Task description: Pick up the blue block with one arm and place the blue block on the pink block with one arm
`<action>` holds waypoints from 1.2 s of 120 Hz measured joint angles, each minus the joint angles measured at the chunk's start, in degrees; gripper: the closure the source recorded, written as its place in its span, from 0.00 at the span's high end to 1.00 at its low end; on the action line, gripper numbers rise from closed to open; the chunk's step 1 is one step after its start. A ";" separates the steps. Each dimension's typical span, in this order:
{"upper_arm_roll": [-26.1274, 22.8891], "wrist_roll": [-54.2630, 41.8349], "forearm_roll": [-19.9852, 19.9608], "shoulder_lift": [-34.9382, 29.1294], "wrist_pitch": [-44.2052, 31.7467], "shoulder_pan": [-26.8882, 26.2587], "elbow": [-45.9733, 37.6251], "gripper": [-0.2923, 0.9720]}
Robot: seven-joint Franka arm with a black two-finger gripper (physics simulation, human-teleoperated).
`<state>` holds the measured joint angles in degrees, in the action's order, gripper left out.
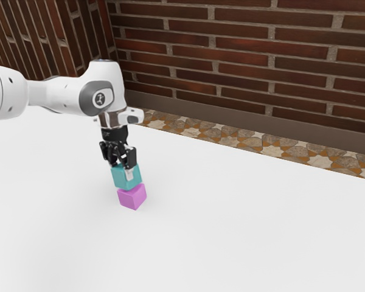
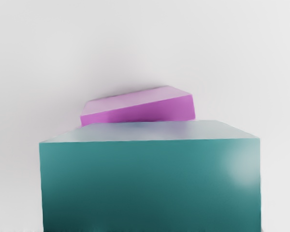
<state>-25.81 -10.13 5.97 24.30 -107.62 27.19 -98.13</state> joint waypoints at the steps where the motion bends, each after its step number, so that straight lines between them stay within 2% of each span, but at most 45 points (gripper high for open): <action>1: 0.04 0.03 0.00 0.06 0.00 -0.01 0.00 0.43; 11: 0.25 0.33 -0.03 0.89 -0.10 -0.09 0.05 0.43; 39: 0.40 0.86 -0.41 1.84 -0.52 -0.35 0.83 0.51; 62: 0.41 1.08 -0.81 1.93 -0.61 -0.93 0.90 0.52; 94: 0.42 1.01 -1.23 1.71 -0.52 -1.43 0.90 0.69; 118: -0.14 -0.83 -1.07 -3.46 0.05 -1.62 0.65 0.74; 144: -4.36 -9.05 -0.90 -14.34 4.35 -0.63 0.12 0.76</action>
<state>-30.18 -19.18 5.07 9.96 -103.27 26.56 -98.01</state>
